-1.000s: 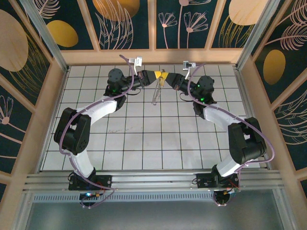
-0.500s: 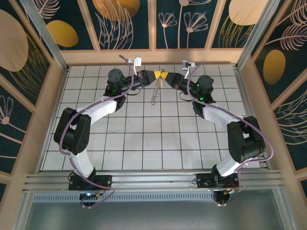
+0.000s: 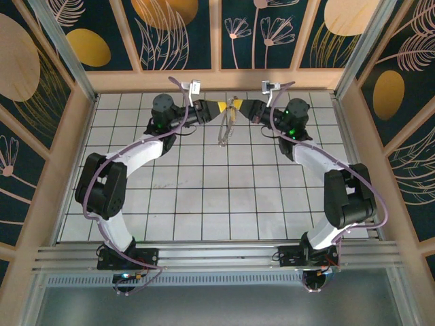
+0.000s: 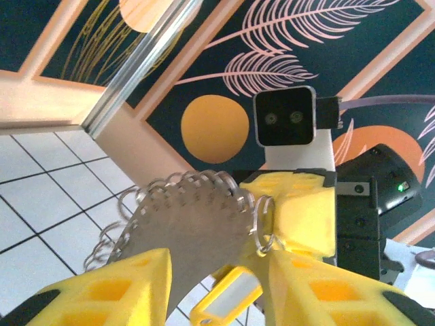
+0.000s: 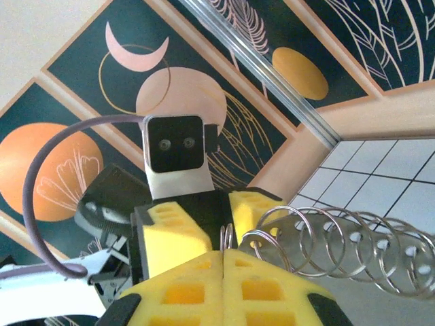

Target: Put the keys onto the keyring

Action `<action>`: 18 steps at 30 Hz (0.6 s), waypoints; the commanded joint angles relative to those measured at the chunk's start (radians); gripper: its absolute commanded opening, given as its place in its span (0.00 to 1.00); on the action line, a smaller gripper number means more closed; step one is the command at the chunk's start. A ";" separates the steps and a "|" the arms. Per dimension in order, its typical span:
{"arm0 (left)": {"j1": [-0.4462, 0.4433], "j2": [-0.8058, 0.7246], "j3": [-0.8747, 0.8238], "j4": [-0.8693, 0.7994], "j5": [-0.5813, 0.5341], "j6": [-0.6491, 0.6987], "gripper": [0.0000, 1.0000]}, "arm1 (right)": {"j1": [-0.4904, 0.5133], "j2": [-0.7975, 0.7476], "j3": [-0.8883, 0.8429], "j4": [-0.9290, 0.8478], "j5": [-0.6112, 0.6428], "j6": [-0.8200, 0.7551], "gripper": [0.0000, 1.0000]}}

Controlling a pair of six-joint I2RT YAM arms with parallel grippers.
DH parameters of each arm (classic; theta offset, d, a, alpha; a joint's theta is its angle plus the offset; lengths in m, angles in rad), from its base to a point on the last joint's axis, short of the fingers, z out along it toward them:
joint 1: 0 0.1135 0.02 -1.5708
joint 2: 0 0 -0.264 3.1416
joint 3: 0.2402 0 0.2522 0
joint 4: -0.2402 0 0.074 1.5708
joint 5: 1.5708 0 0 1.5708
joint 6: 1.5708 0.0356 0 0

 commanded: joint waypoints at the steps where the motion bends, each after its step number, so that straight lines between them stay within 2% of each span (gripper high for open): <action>1: 0.019 -0.038 0.064 -0.089 0.029 0.084 0.43 | -0.016 0.029 0.083 -0.052 -0.099 -0.077 0.00; 12: 0.049 0.038 0.268 -0.389 0.184 0.278 0.49 | -0.055 0.168 0.315 -0.320 -0.285 -0.268 0.00; 18: 0.058 0.111 0.402 -0.533 0.215 0.349 0.50 | -0.060 0.258 0.443 -0.435 -0.343 -0.328 0.00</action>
